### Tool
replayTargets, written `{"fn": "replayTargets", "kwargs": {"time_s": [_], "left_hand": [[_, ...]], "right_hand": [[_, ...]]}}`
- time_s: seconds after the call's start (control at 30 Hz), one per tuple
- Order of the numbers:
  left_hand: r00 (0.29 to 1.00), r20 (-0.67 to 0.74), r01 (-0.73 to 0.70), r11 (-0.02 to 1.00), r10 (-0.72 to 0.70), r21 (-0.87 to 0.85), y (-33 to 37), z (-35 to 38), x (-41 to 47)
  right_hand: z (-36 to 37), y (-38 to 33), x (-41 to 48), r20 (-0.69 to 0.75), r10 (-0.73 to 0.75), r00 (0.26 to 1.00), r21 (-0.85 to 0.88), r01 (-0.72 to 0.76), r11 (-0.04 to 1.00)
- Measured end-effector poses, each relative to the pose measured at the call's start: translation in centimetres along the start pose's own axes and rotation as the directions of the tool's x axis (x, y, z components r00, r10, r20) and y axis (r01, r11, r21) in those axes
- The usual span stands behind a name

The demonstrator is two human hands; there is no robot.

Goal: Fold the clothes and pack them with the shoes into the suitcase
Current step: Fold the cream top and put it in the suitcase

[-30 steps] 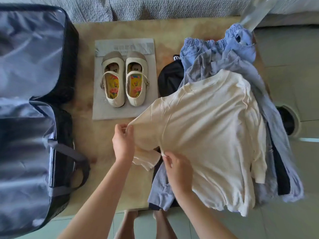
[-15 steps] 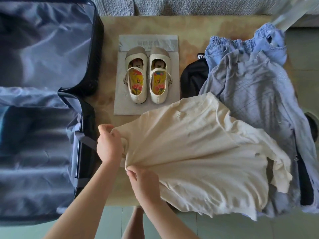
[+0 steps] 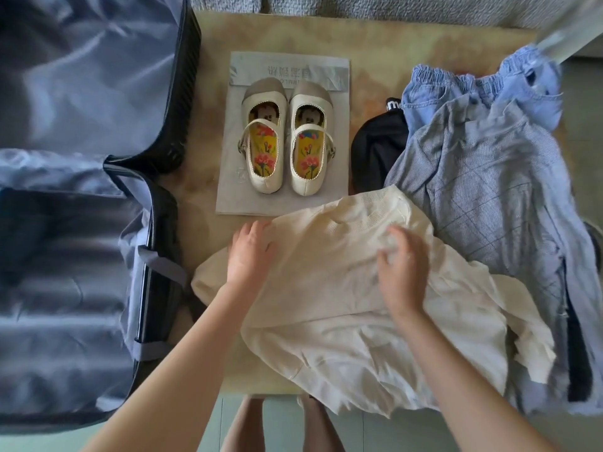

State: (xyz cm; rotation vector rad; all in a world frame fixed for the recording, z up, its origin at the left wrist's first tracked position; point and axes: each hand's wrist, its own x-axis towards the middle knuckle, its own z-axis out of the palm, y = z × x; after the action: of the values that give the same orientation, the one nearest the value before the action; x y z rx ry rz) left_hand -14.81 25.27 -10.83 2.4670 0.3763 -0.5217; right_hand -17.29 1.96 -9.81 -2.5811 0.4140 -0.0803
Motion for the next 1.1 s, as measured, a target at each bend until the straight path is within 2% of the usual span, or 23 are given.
{"fn": "replayTargets", "kwargs": {"time_s": [0.07, 0.17, 0.23, 0.33, 0.43, 0.5, 0.57, 0.63, 0.77, 0.87, 0.93, 1.0, 1.1], "left_hand": [[0.999, 0.035, 0.02, 0.998, -0.018, -0.054, 0.6, 0.5, 0.9], [0.991, 0.045, 0.134, 0.964, -0.127, -0.231, 1.1, 0.8, 1.9], [0.985, 0.0, 0.162, 0.94, -0.17, -0.301, 1.1, 0.8, 1.8], [0.975, -0.141, 0.124, 0.945, -0.173, -0.302, 1.0, 0.0, 0.9], [0.948, -0.28, 0.066, 0.956, -0.149, -0.285, 0.8, -1.4, -0.2], [0.921, -0.352, 0.059, 0.953, -0.167, -0.298, 0.5, -2.4, -0.6], [0.89, -0.392, 0.099, 0.939, -0.231, -0.329, 0.3, -3.6, -0.6], [0.855, -0.441, 0.117, 0.929, -0.274, -0.352, 0.5, -4.9, 0.1], [0.786, -0.543, 0.104, 0.929, -0.295, -0.354, 1.1, -7.2, 2.5], [0.761, -0.568, 0.105, 0.924, -0.312, -0.367, 0.9, -7.7, 4.2], [0.787, -0.55, 0.131, 0.948, -0.278, -0.291, 0.7, -7.5, 5.2], [0.857, -0.459, 0.154, 0.966, -0.235, -0.208, 0.6, -6.8, 5.9], [0.918, -0.361, 0.109, 0.98, -0.163, -0.167, 0.5, -5.2, 5.2]], "right_hand": [[-0.9, 2.2, 2.3, -0.051, 0.041, 0.998, -0.083, -0.045, 0.996], [-1.7, 4.0, 4.3, -0.026, 0.13, 0.991, -0.124, -0.133, 0.983], [-1.8, 4.5, 5.2, 0.013, 0.187, 0.982, -0.091, -0.185, 0.978], [-1.8, 4.2, 6.0, 0.034, 0.272, 0.962, -0.043, -0.271, 0.962], [-1.6, 3.5, 5.7, 0.013, 0.219, 0.976, 0.029, -0.219, 0.975], [-1.8, 2.7, 5.4, -0.023, 0.242, 0.97, 0.124, -0.237, 0.964], [-2.3, 1.6, 5.3, -0.036, 0.269, 0.963, 0.24, -0.253, 0.937], [-2.8, 0.2, 5.7, -0.03, 0.232, 0.972, 0.317, -0.211, 0.925], [-3.2, -2.9, 7.8, -0.078, 0.191, 0.979, 0.447, -0.137, 0.884], [-2.6, -4.1, 10.0, -0.128, 0.23, 0.965, 0.471, -0.145, 0.87], [-1.7, -3.9, 11.3, -0.129, 0.229, 0.965, 0.439, -0.152, 0.885], [-0.6, -3.0, 12.4, -0.08, 0.231, 0.97, 0.336, -0.192, 0.922], [0.6, -1.4, 12.3, 0.003, 0.203, 0.979, 0.193, -0.2, 0.961]]}}
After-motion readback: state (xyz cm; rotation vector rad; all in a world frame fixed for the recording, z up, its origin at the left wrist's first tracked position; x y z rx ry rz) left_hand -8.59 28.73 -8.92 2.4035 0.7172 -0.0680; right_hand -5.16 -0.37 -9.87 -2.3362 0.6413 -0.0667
